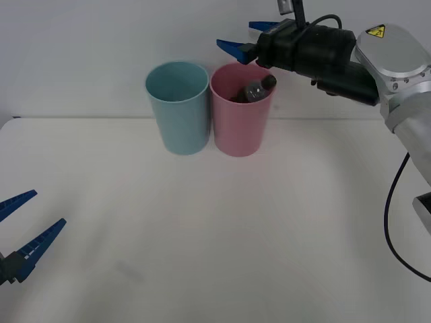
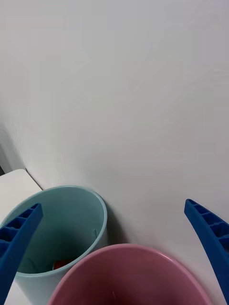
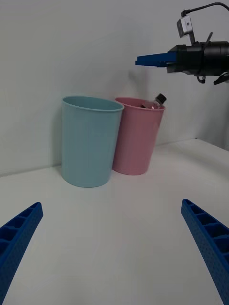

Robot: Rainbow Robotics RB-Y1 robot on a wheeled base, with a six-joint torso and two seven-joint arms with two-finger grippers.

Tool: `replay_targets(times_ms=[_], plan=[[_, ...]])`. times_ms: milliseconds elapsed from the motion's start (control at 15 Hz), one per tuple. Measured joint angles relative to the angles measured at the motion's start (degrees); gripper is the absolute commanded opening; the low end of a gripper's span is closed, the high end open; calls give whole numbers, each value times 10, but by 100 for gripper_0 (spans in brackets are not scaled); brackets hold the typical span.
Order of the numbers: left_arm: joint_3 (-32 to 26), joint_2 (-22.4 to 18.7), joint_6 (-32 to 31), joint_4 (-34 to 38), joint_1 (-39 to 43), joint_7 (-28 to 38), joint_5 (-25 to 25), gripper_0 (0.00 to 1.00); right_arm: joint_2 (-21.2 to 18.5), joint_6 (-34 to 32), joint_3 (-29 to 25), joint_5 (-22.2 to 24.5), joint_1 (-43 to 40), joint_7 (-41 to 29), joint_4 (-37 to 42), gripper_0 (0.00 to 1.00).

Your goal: Grasp the object on the table and drop it into the matching bin: aluminum can to the light blue bin, PET bottle to the pink bin.

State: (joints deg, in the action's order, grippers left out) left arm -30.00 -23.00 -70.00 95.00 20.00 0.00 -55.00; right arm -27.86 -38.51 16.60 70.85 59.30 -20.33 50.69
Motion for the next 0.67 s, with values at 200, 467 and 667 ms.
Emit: replay_targets(times_ms=[200, 467, 667], plan=[[0, 0, 0, 0, 0, 0, 0, 100, -10, -2, -13, -5, -32, 8, 45, 100], [0, 0, 0, 0, 0, 0, 0, 100, -32, -32, -38, -5, -84, 14, 101, 100], [0, 0, 0, 0, 0, 0, 0, 100, -51, -45, -65, -5, -143, 16, 170, 100]])
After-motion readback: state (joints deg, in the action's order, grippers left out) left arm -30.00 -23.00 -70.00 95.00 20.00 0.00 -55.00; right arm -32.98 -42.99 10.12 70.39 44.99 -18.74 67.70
